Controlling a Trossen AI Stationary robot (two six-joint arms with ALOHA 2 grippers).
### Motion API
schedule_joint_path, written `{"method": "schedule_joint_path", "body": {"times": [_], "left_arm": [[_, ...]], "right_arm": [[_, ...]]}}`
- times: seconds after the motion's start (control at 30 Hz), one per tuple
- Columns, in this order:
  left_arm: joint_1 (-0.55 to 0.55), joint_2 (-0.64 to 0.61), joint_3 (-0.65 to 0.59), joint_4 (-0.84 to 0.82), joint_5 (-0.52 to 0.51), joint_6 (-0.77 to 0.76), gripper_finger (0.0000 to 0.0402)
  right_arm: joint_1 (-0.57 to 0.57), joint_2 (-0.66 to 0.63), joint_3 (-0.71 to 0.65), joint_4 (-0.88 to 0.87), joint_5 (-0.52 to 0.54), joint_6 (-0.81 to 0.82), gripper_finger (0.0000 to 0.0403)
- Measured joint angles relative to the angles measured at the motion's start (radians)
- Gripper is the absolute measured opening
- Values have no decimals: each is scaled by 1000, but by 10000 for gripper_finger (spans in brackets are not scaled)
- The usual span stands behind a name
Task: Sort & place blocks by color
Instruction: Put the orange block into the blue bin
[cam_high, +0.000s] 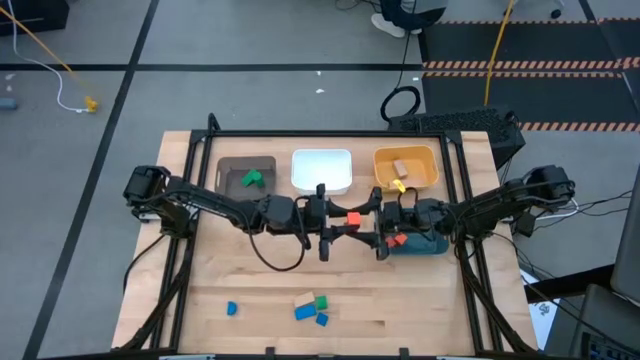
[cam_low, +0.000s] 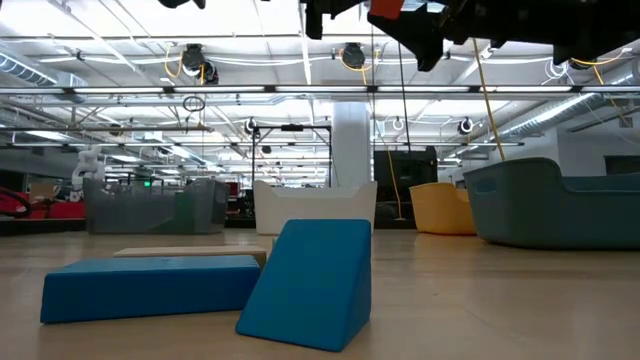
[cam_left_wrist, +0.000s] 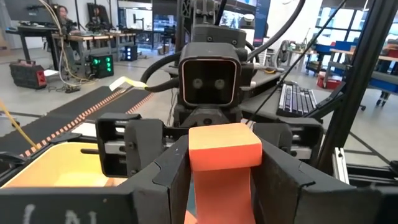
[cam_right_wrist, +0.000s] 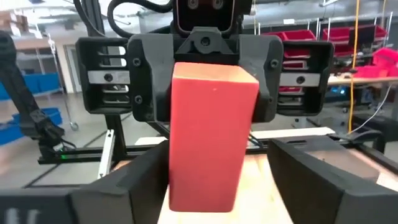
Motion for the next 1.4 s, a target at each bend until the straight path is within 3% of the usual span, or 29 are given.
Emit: {"method": "schedule_joint_path", "body": {"times": [0.3, 0.6, 0.87, 1.17, 1.4], "left_arm": [[1, 0, 0, 5, -3, 0, 147], [1, 0, 0, -5, -3, -13, 153], [0, 0, 0, -9, -3, -31, 223], [0, 1, 0, -57, 6, -34, 305], [-4, 0, 0, -190, 5, -127, 321]], "right_arm": [[-3, -1, 0, 0, -14, 97, 114], [-3, 0, 0, -3, -8, 110, 115], [-12, -64, 0, -106, 3, 111, 115], [-63, -297, 2, -551, 14, 166, 115], [-65, -503, 1, -965, 12, 328, 114]]}}
